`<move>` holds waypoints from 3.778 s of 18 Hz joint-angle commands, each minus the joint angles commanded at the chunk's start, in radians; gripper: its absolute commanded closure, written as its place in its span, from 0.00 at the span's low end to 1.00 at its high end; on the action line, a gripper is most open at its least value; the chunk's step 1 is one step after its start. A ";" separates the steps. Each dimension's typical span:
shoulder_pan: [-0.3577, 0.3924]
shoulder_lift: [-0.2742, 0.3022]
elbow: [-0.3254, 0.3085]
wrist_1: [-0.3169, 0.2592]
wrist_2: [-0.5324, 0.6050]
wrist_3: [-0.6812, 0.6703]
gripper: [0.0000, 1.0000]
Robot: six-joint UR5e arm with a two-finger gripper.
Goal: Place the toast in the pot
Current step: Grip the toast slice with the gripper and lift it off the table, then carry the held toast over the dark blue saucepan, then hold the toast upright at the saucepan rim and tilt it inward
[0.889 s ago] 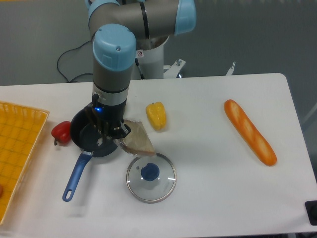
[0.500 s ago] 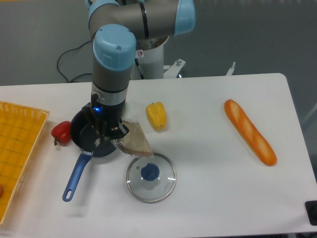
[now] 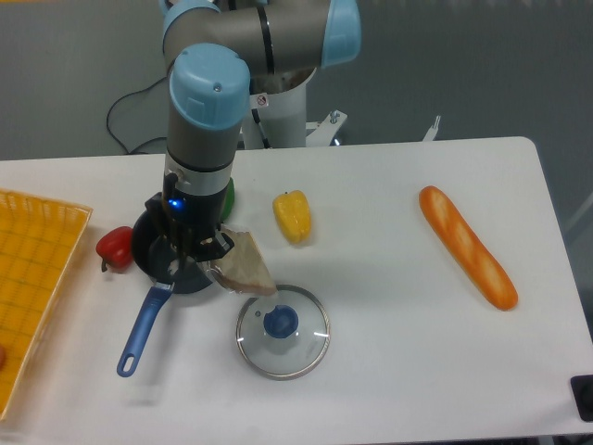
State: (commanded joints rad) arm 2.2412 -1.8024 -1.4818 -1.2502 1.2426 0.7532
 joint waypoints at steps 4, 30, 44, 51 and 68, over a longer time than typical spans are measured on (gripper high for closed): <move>-0.023 0.011 0.000 0.000 -0.028 -0.060 1.00; -0.219 0.034 -0.127 0.002 -0.031 -0.100 1.00; -0.232 0.023 -0.138 0.005 -0.025 -0.094 1.00; -0.232 0.028 -0.170 0.005 0.020 -0.028 1.00; -0.238 0.008 -0.170 0.009 0.026 -0.018 0.87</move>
State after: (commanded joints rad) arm 2.0034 -1.7948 -1.6521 -1.2410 1.2686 0.7348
